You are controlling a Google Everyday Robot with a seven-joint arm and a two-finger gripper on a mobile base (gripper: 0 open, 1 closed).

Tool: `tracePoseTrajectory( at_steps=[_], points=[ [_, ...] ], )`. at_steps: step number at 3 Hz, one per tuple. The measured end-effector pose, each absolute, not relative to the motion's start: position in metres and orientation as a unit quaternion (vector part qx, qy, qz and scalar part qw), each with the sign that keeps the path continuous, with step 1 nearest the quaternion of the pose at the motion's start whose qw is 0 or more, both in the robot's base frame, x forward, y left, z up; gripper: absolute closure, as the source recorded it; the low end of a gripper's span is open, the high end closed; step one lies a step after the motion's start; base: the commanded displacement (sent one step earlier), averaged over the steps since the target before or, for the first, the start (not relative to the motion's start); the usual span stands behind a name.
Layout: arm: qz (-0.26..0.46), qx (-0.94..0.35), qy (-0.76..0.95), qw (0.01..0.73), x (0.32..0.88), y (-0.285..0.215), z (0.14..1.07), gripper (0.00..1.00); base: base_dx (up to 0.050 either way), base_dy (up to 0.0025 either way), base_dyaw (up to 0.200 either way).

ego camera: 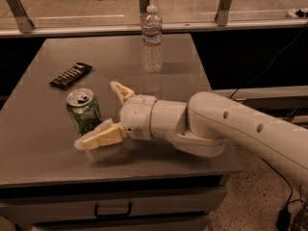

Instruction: Knock green can over

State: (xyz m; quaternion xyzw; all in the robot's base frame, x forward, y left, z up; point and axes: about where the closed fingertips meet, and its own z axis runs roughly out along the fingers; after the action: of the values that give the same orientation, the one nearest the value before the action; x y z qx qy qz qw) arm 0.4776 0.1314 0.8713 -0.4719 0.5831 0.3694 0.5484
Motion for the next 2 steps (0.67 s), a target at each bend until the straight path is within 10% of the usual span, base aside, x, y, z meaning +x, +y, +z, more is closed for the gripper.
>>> tracePoseTrajectory(
  at_steps=[2],
  points=[
    [0.395, -0.502, 0.548, 0.541, 0.476, 0.166, 0.875, 0.18, 0.0, 0.0, 0.0]
  ],
)
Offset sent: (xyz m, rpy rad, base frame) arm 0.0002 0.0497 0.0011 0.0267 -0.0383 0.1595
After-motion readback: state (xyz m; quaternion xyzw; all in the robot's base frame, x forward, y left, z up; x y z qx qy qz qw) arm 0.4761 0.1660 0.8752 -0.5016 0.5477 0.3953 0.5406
